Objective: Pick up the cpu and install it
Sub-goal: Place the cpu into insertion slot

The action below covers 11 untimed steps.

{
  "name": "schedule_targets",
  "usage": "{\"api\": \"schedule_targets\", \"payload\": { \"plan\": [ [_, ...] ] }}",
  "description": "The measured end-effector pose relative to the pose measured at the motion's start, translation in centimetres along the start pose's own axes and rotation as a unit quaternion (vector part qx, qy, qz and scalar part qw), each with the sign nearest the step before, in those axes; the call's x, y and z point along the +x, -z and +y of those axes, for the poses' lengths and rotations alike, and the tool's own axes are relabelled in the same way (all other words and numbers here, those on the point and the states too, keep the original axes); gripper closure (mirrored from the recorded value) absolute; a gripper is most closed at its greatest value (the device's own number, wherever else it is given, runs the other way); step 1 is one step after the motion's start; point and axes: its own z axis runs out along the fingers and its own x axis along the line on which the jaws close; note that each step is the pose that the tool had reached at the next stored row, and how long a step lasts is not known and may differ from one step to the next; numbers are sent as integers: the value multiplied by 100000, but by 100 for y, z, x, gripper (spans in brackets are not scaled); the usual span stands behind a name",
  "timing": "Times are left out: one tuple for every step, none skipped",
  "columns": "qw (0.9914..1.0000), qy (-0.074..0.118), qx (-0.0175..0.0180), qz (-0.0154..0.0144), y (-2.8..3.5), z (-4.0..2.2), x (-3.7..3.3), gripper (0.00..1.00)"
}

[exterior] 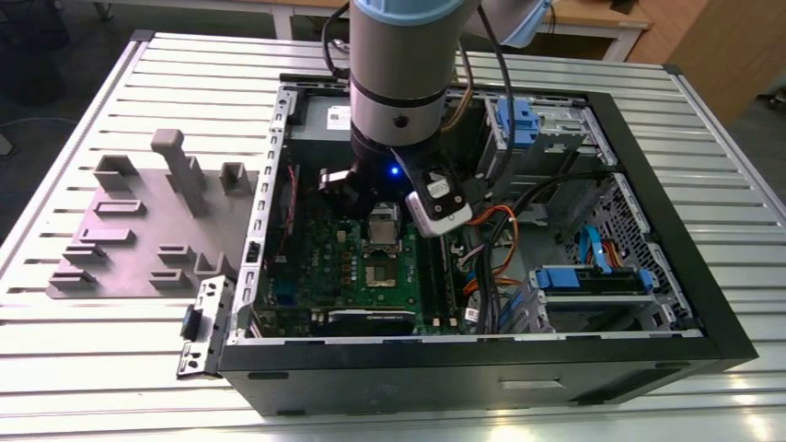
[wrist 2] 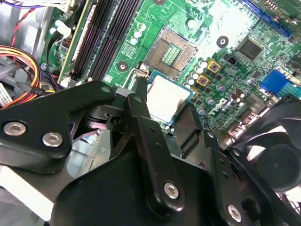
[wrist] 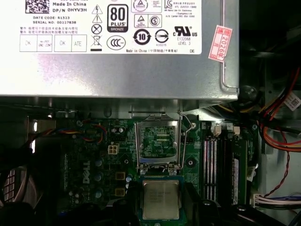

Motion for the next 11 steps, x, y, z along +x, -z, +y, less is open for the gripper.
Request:
{"api": "schedule_targets", "payload": {
  "plan": [
    [100000, 0, -3, 1, -6, 0, 0, 53],
    [100000, 1, 1, 0, -12, -1, 0, 53],
    [100000, 1, 1, 1, -19, -1, 0, 53],
    [100000, 2, -1, -1, -27, -1, 0, 53],
    [100000, 1, -1, -1, -35, -1, 0, 53],
    [100000, 2, 0, 1, -44, -2, 0, 53],
    [100000, 0, 0, 0, -53, -2, 0, 53],
    [100000, 1, -1, 0, -62, -2, 0, 53],
    [100000, 3, -4, -3, -71, -3, 0, 53],
    [100000, 1, -2, -2, -79, -3, 1, 53],
    [100000, 0, 2, 0, -85, -3, 1, 53]
  ]
}}
